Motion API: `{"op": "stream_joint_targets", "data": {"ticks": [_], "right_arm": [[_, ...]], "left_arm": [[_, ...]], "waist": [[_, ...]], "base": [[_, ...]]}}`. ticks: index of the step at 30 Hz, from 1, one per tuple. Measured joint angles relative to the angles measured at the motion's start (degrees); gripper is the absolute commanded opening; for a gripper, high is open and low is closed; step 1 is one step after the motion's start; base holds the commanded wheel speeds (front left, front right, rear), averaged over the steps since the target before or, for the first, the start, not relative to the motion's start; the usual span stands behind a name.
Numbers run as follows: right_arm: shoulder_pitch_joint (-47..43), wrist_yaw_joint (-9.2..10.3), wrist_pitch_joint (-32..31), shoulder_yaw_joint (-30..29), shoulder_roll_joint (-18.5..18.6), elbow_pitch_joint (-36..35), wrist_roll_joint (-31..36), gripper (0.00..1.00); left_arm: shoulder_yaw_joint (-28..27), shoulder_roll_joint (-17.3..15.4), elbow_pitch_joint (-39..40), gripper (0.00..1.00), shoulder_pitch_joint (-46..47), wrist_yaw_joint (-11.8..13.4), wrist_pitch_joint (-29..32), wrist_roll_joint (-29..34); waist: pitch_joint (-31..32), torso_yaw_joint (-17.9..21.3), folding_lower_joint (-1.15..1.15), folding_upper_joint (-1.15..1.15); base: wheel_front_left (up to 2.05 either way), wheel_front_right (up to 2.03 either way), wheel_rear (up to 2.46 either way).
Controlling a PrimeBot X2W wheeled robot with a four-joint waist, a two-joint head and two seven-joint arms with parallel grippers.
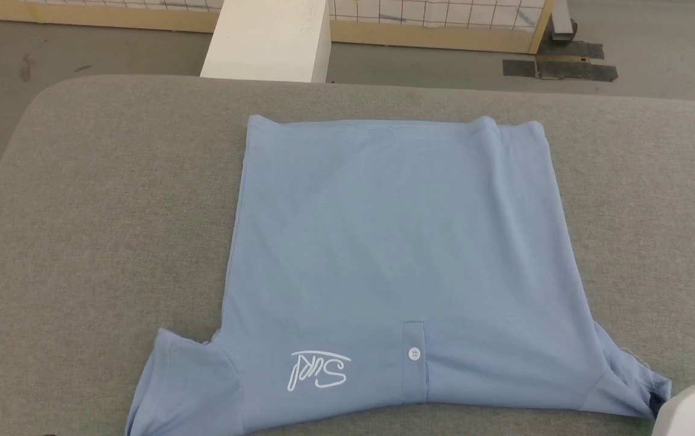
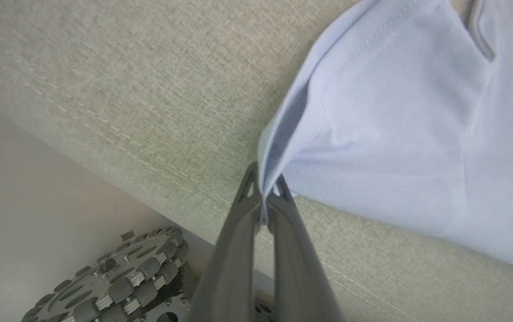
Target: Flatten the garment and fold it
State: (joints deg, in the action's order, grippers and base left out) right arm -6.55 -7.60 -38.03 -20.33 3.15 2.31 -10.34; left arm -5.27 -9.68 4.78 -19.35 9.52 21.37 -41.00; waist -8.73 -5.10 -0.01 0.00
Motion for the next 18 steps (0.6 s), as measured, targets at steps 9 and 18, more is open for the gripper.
{"op": "stream_joint_targets", "data": {"ticks": [9,18], "right_arm": [[1.0,0.03,14.7,2.8,-0.3,-2.6,-2.4,1.0],[17.7,0.03,27.9,6.1,3.6,0.2,-0.4,1.0]], "left_arm": [[0.1,-0.1,0.5,0.0,2.5,-2.0,-5.0,0.7],[2.8,0.1,0.3,0.0,5.9,-3.2,-5.9,2.0]], "waist": [[0.7,-1.0,0.0,0.0],[-1.6,-3.0,0.0,0.0]], "base": [[0.0,0.0,0.0],[0.0,0.0,0.0]]}}
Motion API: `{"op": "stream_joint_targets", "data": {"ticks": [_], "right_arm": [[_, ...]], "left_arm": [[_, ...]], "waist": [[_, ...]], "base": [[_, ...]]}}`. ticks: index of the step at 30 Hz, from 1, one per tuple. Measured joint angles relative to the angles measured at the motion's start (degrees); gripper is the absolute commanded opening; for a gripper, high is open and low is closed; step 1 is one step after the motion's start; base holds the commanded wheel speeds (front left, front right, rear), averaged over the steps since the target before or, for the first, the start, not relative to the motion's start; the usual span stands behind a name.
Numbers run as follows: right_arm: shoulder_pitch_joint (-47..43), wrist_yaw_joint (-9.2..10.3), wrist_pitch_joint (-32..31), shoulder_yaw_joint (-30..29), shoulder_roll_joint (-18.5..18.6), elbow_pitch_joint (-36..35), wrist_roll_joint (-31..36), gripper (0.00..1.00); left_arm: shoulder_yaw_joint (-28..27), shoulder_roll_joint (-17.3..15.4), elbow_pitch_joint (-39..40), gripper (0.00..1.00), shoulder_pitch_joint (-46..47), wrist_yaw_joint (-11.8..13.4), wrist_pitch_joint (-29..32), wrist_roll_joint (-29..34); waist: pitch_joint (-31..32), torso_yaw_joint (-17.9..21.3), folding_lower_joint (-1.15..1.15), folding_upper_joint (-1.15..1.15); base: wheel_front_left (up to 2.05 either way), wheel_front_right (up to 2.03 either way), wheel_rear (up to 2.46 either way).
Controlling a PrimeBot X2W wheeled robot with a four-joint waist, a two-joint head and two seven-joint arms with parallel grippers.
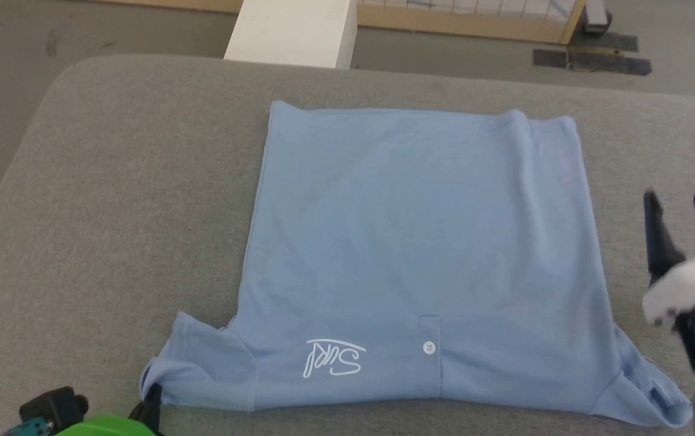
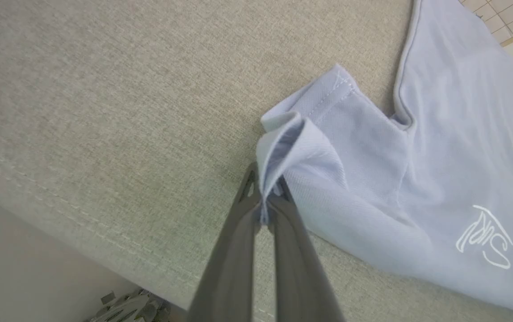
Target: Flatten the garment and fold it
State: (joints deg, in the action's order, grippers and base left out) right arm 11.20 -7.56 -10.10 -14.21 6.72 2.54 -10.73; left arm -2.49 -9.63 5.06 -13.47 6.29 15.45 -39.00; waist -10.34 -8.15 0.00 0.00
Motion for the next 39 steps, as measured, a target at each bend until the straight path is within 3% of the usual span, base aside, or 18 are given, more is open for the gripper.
{"op": "stream_joint_targets", "data": {"ticks": [6,13,19,27,28,29,30,31,35,39], "right_arm": [[15.0,0.0,0.7,0.6,5.0,12.0,0.8,1.0],[29.8,0.0,-6.1,-1.3,6.9,23.3,5.2,1.0],[37.1,0.0,-17.8,-9.0,7.3,30.6,11.9,1.0],[41.5,0.0,-32.1,-12.4,6.8,31.1,19.4,1.0],[42.2,0.0,-33.4,-12.4,6.8,30.3,19.9,0.81],[42.6,0.0,-34.3,-12.2,6.8,29.6,20.4,0.38],[42.8,0.0,-34.9,-12.1,6.9,29.0,20.7,0.15],[42.8,0.0,-35.7,-12.1,6.9,28.3,21.2,0.0],[41.1,0.0,-34.8,-10.8,6.4,25.5,21.6,0.0],[34.0,0.0,-21.5,-10.8,5.3,21.6,16.9,0.0]], "left_arm": [[2.1,0.8,0.1,0.0,3.2,-1.2,-1.1,0.8],[4.7,2.1,1.6,0.0,6.5,-2.7,-2.6,1.2],[6.9,3.1,2.2,0.0,9.3,-3.8,-3.5,1.2],[7.9,3.9,0.9,0.0,10.3,-4.8,-5.0,0.9],[8.0,3.9,0.8,0.0,10.4,-4.9,-5.1,0.9],[8.1,3.9,0.7,0.0,10.5,-5.1,-5.3,0.8],[8.2,3.9,0.5,0.0,10.6,-5.1,-5.3,0.8],[8.3,3.9,0.4,0.0,10.8,-5.2,-5.5,0.7],[8.4,4.1,-0.4,0.0,11.2,-5.3,-5.7,0.6],[7.9,3.7,-1.4,0.0,11.0,-5.2,-5.8,0.6]], "waist": [[-3.5,-1.8,0.0,0.0],[-8.5,-4.9,0.01,0.0],[-12.7,-8.3,0.01,0.0],[-17.5,-11.8,0.01,0.0],[-18.1,-12.1,0.01,0.0],[-18.7,-12.4,0.01,0.0],[-19.0,-12.5,0.01,0.0],[-19.4,-12.7,0.01,0.0],[-19.1,-13.1,0.01,0.0],[-17.3,-12.9,0.01,0.0]], "base": [[0.0,0.0,0.0],[0.0,0.0,0.0],[0.0,0.0,0.0],[0.0,0.0,0.0],[0.0,0.0,0.0],[0.0,0.0,0.0],[0.0,0.0,0.0],[0.0,0.0,0.0],[0.0,0.0,0.0],[0.0,0.0,0.0]]}}
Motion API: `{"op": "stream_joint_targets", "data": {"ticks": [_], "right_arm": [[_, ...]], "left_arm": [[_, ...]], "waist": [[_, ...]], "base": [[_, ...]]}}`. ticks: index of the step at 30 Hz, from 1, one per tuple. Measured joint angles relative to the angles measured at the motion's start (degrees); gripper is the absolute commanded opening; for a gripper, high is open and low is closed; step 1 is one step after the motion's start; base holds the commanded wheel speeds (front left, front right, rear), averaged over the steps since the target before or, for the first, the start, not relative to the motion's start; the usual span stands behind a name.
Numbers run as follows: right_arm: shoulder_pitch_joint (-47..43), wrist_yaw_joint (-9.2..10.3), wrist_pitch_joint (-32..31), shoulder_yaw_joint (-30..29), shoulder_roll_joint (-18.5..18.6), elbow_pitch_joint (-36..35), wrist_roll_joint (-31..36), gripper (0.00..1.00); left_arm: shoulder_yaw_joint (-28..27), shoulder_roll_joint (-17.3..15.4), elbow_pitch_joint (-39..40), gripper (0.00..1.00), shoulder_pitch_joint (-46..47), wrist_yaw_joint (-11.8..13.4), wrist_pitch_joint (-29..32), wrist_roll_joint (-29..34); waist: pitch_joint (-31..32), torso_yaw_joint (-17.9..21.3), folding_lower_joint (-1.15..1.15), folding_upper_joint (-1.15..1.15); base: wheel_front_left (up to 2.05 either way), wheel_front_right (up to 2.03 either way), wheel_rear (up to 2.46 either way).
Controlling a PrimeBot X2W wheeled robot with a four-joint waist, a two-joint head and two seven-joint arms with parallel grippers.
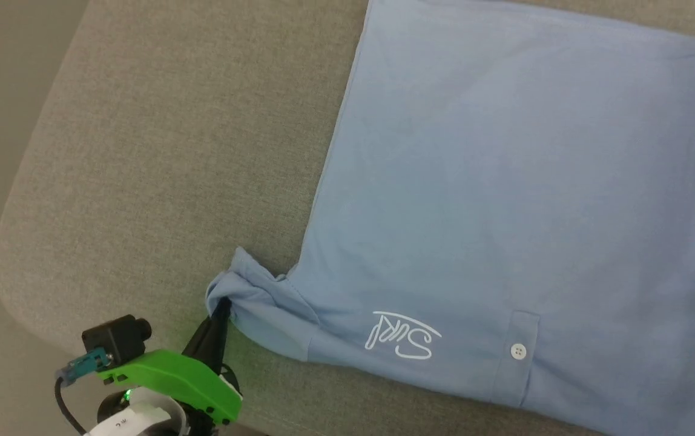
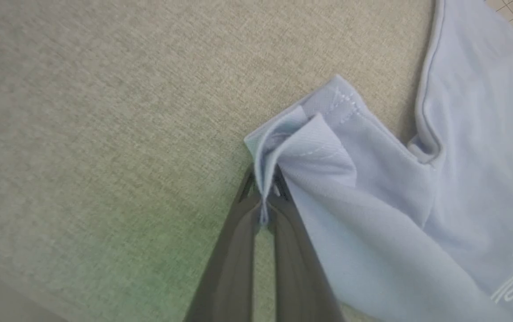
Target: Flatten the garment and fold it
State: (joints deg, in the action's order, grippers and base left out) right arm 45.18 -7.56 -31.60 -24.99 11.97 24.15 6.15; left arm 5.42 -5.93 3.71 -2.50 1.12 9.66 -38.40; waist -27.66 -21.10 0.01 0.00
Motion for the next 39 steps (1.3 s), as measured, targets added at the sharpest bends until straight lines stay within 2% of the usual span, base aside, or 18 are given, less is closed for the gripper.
{"op": "stream_joint_targets", "data": {"ticks": [6,9,11,15,18,21,25,26,27,28,31,34,39], "right_arm": [[-13.8,-0.01,20.6,-1.7,-3.3,-8.3,-8.0,0.0],[-21.6,-0.01,23.6,-4.8,-5.0,-12.1,-8.9,0.0],[-26.6,-0.01,23.4,-7.6,-6.2,-14.5,-8.7,0.0],[-33.9,-0.01,18.0,-12.6,-8.2,-17.7,-8.9,0.0],[-38.6,-0.01,9.1,-15.3,-9.1,-18.1,-10.7,0.0],[-42.4,-0.01,-0.4,-16.7,-9.1,-17.1,-13.3,0.0],[-45.2,-0.03,-7.6,-15.5,-8.8,-16.2,-15.6,0.0],[-45.3,-0.03,-8.6,-15.0,-8.7,-16.0,-16.2,0.18],[-45.6,-0.03,-9.2,-14.5,-8.7,-16.0,-16.6,0.45],[-46.0,-0.03,-9.5,-14.1,-8.7,-16.0,-16.9,1.0],[-46.9,-0.02,-7.9,-13.3,-9.0,-17.1,-16.6,1.0],[-46.4,0.0,-1.7,-12.1,-9.1,-20.4,-15.0,1.0],[-42.1,-0.01,9.1,-3.6,-9.0,-24.4,-12.9,1.0]], "left_arm": [[-1.2,-1.3,0.2,0.0,-2.2,1.0,0.4,0.0],[-1.6,-2.2,0.9,0.0,-4.4,1.7,1.3,0.0],[-1.7,-2.9,1.7,0.0,-5.6,2.1,1.9,0.1],[-2.1,-3.3,3.4,0.0,-6.4,2.7,2.9,0.1],[-2.3,-3.7,4.3,0.0,-7.2,3.1,3.5,0.1],[-2.4,-4.1,4.9,0.0,-8.2,3.6,4.0,0.1],[-2.4,-4.6,5.5,0.0,-8.6,4.0,4.5,0.1],[-2.4,-4.7,5.7,0.0,-8.6,4.1,4.7,0.1],[-2.3,-4.8,5.8,0.0,-8.6,4.1,4.9,0.1],[-2.2,-4.8,5.9,0.0,-8.6,4.1,4.9,0.1],[-1.9,-4.8,6.1,0.0,-8.6,4.1,5.4,0.1],[-1.5,-4.9,6.1,0.0,-8.6,4.1,5.5,0.1],[-1.1,-4.9,6.2,0.0,-8.6,4.1,5.5,0.1]], "waist": [[4.6,1.2,0.0,0.0],[7.4,2.6,0.0,0.0],[9.4,4.0,-0.01,0.0],[12.1,6.9,-0.01,0.0],[13.9,9.4,-0.01,0.0],[15.5,11.9,-0.01,0.0],[17.2,14.4,-0.01,0.0],[17.6,15.0,-0.01,0.0],[18.1,15.5,-0.01,0.0],[18.5,15.9,-0.01,0.0],[19.5,16.7,-0.01,0.0],[20.1,17.1,-0.01,0.0],[19.8,16.2,-0.01,0.0]], "base": [[0.0,0.0,0.0],[0.0,0.0,0.0],[0.0,0.0,0.0],[0.0,0.0,0.0],[0.0,0.0,0.0],[0.0,0.0,0.0],[0.0,0.0,0.0],[0.0,0.0,0.0],[0.0,0.0,0.0],[0.0,0.0,0.0],[0.0,0.0,0.0],[0.0,0.0,0.0],[0.0,0.0,0.0]]}}
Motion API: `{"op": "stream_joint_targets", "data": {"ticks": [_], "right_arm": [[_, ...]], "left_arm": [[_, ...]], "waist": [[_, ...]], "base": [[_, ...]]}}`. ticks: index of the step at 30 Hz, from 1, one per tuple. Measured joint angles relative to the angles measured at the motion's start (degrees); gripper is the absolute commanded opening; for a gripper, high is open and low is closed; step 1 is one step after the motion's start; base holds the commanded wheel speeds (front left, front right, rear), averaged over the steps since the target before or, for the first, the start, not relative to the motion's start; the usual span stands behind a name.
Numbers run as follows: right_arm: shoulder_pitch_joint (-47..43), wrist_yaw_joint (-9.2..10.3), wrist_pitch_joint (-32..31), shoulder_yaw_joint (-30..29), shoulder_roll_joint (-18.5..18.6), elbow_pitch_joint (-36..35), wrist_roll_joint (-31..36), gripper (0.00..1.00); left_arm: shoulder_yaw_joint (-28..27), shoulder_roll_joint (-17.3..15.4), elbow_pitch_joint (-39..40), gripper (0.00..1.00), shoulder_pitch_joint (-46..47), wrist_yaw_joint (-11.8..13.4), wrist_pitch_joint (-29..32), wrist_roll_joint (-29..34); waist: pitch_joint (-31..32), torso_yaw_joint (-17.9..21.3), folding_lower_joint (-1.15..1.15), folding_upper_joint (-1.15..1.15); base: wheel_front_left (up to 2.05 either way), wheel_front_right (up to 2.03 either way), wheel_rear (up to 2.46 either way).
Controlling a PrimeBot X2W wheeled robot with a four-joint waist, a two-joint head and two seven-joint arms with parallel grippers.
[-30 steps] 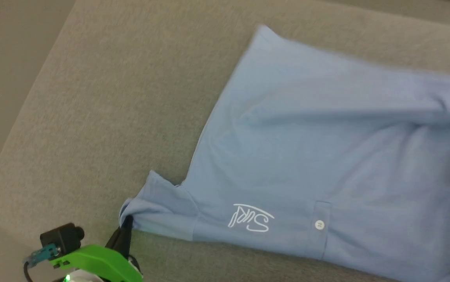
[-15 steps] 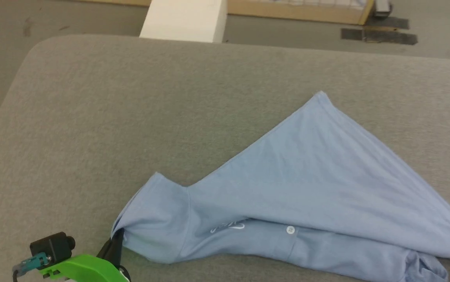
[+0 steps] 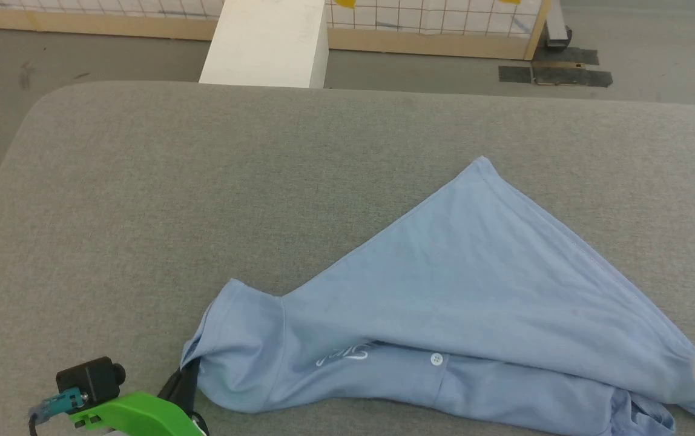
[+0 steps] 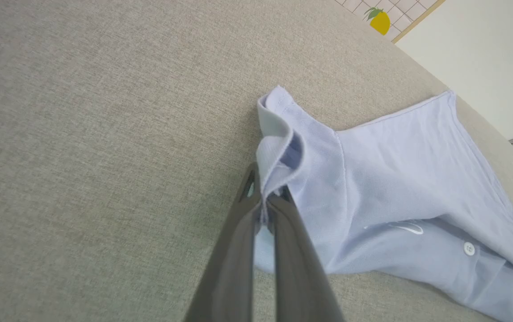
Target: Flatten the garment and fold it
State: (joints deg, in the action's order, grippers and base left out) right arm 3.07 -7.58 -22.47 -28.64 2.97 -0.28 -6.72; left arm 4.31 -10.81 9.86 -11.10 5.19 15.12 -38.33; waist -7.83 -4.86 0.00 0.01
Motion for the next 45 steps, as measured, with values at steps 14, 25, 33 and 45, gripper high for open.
{"op": "stream_joint_targets", "data": {"ticks": [14,25,33,45], "right_arm": [[26.3,0.01,17.0,29.8,10.2,22.3,-4.4,1.0],[42.9,0.01,-2.1,37.9,13.3,40.1,-4.0,1.0],[48.3,0.01,-16.4,37.5,13.9,45.2,-3.4,0.79],[36.5,0.0,0.7,31.8,11.6,38.2,-6.0,0.0]], "left_arm": [[1.6,0.8,-1.2,0.0,3.0,-0.6,-0.8,0.0],[3.9,3.1,-5.0,0.0,6.9,-2.3,-3.2,-0.1],[4.8,3.7,-7.3,0.0,8.0,-3.2,-4.2,-0.1],[4.3,3.4,-7.4,0.0,7.7,-2.6,-4.6,-0.1]], "waist": [[-4.9,-3.2,0.0,0.0],[-10.9,-9.0,0.01,0.0],[-13.8,-12.6,0.01,0.0],[-10.7,-11.5,0.01,0.0]], "base": [[0.0,0.0,0.0],[0.0,0.0,0.0],[0.0,0.0,0.0],[0.0,0.0,0.0]]}}
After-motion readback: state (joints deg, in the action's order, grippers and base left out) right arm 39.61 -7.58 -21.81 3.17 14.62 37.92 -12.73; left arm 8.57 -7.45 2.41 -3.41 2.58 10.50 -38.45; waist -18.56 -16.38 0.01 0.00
